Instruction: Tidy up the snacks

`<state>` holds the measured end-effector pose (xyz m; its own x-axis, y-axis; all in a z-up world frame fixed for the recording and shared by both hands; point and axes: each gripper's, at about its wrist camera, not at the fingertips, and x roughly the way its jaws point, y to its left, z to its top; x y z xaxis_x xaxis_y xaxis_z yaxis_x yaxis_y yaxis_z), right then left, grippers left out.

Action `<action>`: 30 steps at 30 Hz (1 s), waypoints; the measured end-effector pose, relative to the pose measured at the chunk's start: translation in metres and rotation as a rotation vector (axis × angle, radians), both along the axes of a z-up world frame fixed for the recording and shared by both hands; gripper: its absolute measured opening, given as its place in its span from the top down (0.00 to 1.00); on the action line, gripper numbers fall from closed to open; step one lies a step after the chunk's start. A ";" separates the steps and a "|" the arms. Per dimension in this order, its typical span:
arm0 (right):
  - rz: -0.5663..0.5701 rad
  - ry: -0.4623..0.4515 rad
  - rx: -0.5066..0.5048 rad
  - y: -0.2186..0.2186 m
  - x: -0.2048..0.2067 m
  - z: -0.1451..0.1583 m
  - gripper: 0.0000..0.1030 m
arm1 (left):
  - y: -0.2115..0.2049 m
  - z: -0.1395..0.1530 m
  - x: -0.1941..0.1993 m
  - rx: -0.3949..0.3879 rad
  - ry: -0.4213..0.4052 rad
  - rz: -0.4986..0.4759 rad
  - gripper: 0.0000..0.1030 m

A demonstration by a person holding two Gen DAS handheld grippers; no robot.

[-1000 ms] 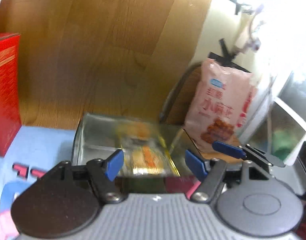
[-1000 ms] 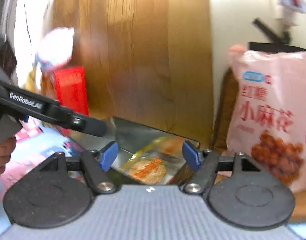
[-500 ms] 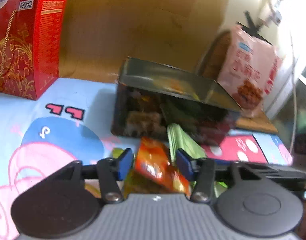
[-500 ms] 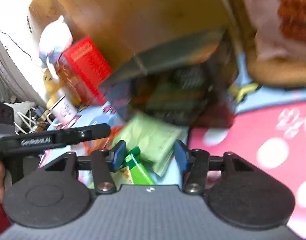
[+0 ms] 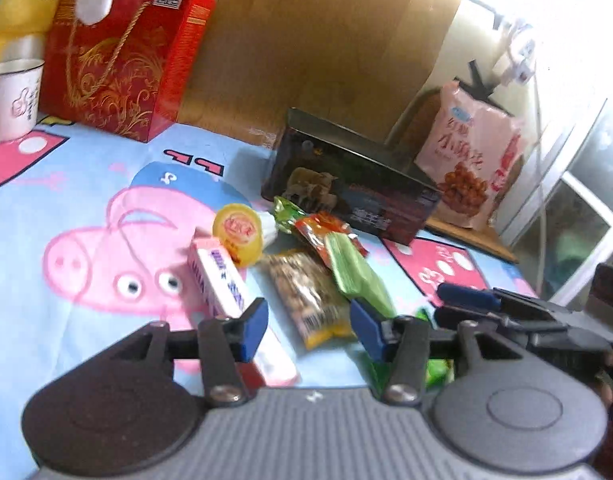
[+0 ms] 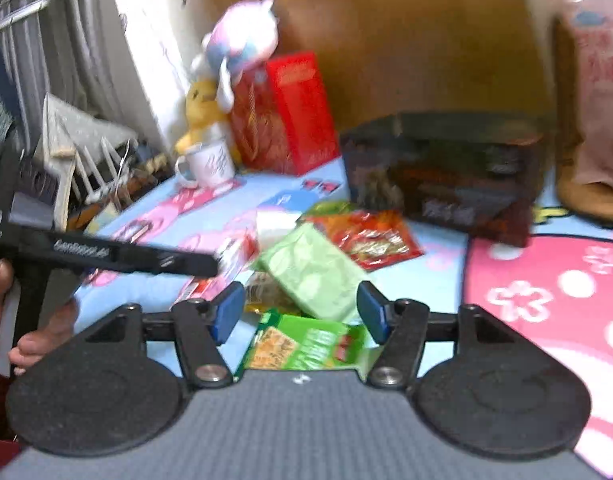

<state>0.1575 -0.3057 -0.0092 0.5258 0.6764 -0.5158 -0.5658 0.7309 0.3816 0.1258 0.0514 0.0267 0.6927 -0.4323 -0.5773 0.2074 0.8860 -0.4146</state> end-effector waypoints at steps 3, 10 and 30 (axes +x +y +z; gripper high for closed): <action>-0.102 0.048 0.058 -0.031 -0.008 -0.004 0.29 | -0.006 0.005 -0.019 -0.059 -0.005 -0.052 0.55; -0.100 0.200 0.124 -0.044 -0.028 -0.028 0.42 | -0.062 -0.001 -0.033 -0.077 0.022 -0.238 0.47; 0.197 -0.099 -0.257 0.037 -0.111 -0.019 0.24 | -0.034 -0.019 -0.059 -0.128 0.094 -0.211 0.54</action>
<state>0.0468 -0.2684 -0.0286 0.4544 0.6244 -0.6354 -0.7307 0.6692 0.1350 0.0664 0.0178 0.0081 0.5254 -0.6351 -0.5662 0.3370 0.7664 -0.5469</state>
